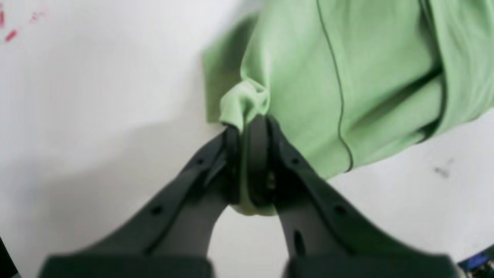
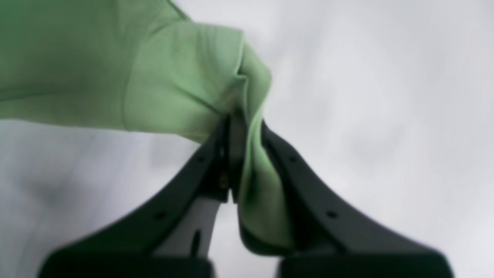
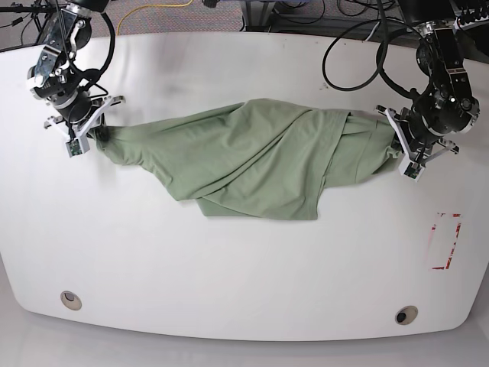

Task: Fold the T-shirt properly
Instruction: 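Lift the stretched polo with both grippers and lay it flat, then drag the polo with the left gripper toward the right gripper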

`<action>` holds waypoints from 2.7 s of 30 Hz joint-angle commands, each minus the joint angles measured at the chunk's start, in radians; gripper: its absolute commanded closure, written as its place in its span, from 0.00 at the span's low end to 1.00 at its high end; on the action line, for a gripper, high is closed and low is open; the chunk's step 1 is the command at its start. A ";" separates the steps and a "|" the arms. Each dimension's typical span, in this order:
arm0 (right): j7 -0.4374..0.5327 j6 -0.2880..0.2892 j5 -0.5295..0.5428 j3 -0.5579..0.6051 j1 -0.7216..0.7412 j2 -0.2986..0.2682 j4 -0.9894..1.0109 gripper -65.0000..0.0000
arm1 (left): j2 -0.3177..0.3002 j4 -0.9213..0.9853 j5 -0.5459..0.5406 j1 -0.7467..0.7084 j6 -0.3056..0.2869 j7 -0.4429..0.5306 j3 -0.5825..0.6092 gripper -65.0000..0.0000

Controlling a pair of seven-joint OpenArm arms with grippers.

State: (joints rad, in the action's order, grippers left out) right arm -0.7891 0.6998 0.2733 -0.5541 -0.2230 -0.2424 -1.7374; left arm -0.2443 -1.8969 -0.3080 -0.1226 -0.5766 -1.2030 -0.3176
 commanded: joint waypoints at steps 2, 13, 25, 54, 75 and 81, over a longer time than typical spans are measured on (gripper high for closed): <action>0.024 -0.002 0.014 -0.005 -0.013 -0.004 -0.016 1.00 | -0.030 -0.016 -0.001 -0.016 0.000 0.019 -0.004 0.99; 0.024 -0.002 0.014 -0.001 -0.020 0.013 -0.016 1.00 | -0.030 -0.016 -0.001 -0.025 0.000 0.019 -0.004 0.99; 0.024 -0.002 0.014 -0.001 -0.017 0.019 -0.016 1.00 | -0.031 -0.016 -0.001 -0.025 0.000 0.019 -0.004 0.99; 0.024 -0.002 0.014 0.001 -0.014 0.025 -0.016 1.00 | -0.025 -0.025 -0.010 -0.032 -0.122 0.012 -0.018 0.39; 0.024 -0.002 0.014 0.002 -0.009 0.025 -0.016 1.00 | 0.099 0.127 -0.225 0.286 -0.108 -0.108 -0.119 0.39; 0.024 -0.002 0.014 0.002 0.000 0.025 -0.016 1.00 | 0.127 0.331 -0.225 0.400 -0.004 -0.094 -0.119 0.39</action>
State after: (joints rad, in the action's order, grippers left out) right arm -0.7876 0.6998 0.2741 -0.5484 -0.2398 -0.2031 -1.7359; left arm -0.1135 -1.6295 -0.5163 0.2111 -0.6022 -1.3224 -0.4339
